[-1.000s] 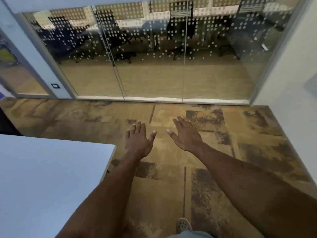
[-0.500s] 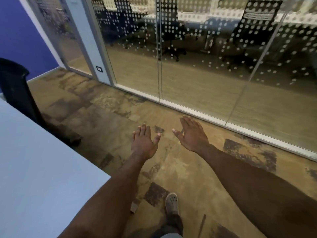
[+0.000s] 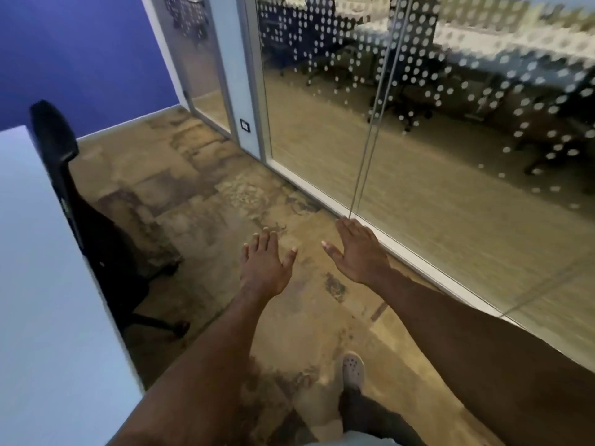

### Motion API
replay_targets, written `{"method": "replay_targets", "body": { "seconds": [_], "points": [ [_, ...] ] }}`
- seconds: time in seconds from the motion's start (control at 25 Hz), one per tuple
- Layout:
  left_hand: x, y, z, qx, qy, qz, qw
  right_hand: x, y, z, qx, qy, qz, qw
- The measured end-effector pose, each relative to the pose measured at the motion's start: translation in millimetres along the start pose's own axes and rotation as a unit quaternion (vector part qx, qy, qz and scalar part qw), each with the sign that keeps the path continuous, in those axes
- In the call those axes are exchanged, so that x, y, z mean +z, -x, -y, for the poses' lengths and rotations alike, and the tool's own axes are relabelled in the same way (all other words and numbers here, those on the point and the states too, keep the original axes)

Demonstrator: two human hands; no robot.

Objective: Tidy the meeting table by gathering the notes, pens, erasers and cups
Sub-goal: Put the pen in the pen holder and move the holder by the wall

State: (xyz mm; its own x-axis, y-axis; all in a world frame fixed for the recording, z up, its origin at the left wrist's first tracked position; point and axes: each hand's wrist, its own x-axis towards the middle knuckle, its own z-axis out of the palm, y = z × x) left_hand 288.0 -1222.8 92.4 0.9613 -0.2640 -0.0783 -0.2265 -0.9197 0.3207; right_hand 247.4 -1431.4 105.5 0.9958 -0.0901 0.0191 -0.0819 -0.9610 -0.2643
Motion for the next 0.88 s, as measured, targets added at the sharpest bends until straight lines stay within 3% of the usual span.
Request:
{"method": "replay_targets", "body": {
  "seconds": [0.44, 0.88],
  "points": [
    [-39.9, -233.0, 51.5, -0.202, -0.022, -0.034, 0.979, 15.1, -323.5, 12.7, -0.159, -0.023, 0.072, 0.984],
    [-100.3, -438.7, 206.1, -0.314, -0.007, -0.094, 0.945, 87.4, -605.7, 148.4, -0.288, -0.024, 0.112, 0.951]
  ]
}}
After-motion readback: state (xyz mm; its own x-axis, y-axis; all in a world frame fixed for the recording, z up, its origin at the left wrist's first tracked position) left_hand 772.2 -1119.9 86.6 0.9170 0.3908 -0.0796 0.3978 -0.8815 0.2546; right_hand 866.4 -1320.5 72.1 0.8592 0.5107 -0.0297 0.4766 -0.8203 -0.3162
